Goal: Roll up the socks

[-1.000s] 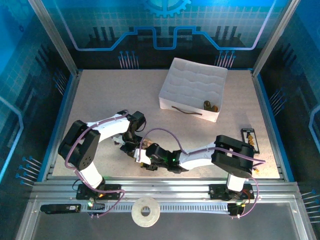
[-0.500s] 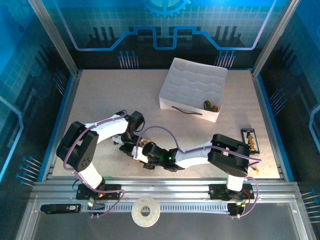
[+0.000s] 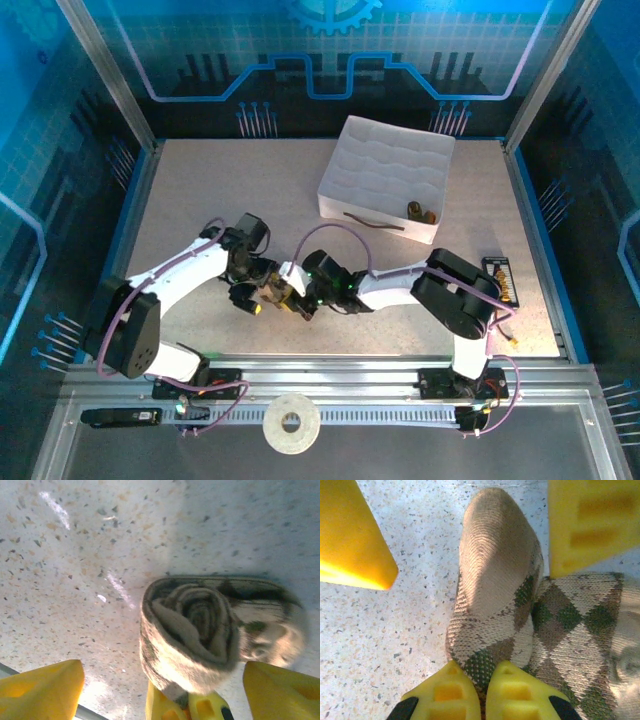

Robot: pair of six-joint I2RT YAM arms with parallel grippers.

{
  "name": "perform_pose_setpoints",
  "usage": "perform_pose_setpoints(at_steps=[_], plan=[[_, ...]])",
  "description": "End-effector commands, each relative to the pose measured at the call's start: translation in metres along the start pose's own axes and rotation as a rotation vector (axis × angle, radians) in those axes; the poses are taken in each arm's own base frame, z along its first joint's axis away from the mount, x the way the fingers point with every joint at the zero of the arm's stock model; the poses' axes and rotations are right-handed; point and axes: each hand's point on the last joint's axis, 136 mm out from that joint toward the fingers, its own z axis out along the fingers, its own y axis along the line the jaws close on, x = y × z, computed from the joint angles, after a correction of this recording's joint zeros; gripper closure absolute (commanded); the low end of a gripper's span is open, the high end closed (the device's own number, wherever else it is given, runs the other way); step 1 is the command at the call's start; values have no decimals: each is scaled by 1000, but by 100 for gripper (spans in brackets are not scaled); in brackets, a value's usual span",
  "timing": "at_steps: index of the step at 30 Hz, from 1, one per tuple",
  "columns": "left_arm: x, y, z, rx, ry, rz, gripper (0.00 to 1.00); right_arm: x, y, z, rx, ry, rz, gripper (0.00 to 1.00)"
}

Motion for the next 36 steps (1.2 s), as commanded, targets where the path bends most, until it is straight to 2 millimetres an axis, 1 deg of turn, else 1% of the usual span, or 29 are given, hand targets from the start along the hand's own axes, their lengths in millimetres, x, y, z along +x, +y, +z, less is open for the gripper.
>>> perform_pose_setpoints(at_steps=[1, 4, 7, 9, 11, 12, 16, 21, 23, 25, 27, 28, 30, 32, 33, 34, 36], plan=[[-5, -5, -20, 75, -34, 48, 11, 115, -13, -1, -11, 355, 232, 100], [-3, -19, -27, 183, -40, 130, 12, 112, -19, -3, -40, 348, 296, 100], [0, -26, -31, 252, -41, 221, 19, 112, -26, -6, -61, 356, 357, 100], [2, -26, -28, 276, -36, 262, 24, 117, -28, -7, -84, 377, 406, 100], [3, -23, -20, 275, -17, 281, 28, 126, -29, -8, -101, 403, 455, 100], [5, -22, -14, 273, -2, 290, 30, 120, -34, -5, -110, 395, 485, 100], [11, -26, 5, 271, 23, 327, 34, 129, -42, -4, -153, 433, 636, 100], [18, -33, 30, 223, 29, 381, 36, 129, -50, -7, -150, 421, 673, 100], [16, -31, 43, 184, 24, 387, 37, 130, -53, -8, -150, 424, 688, 100], [13, -26, 55, 137, 21, 382, 41, 129, -54, -7, -153, 431, 695, 100], [7, -16, 65, 78, 4, 360, 50, 127, -56, -6, -152, 433, 687, 100], [3, -10, 71, 53, -3, 350, 56, 126, -57, -6, -148, 434, 681, 100], [-3, 4, 77, -7, -18, 309, 72, 122, -59, -5, -146, 439, 663, 100], [-5, 20, 80, -52, -15, 268, 90, 115, -61, -5, -137, 447, 604, 100], [-6, 28, 80, -79, -14, 244, 97, 110, -61, -4, -134, 444, 564, 100], [-6, 38, 79, -106, -11, 222, 100, 103, -60, -4, -135, 434, 508, 96], [-7, 57, 75, -160, -12, 182, 100, 82, -54, -6, -144, 385, 375, 88]])
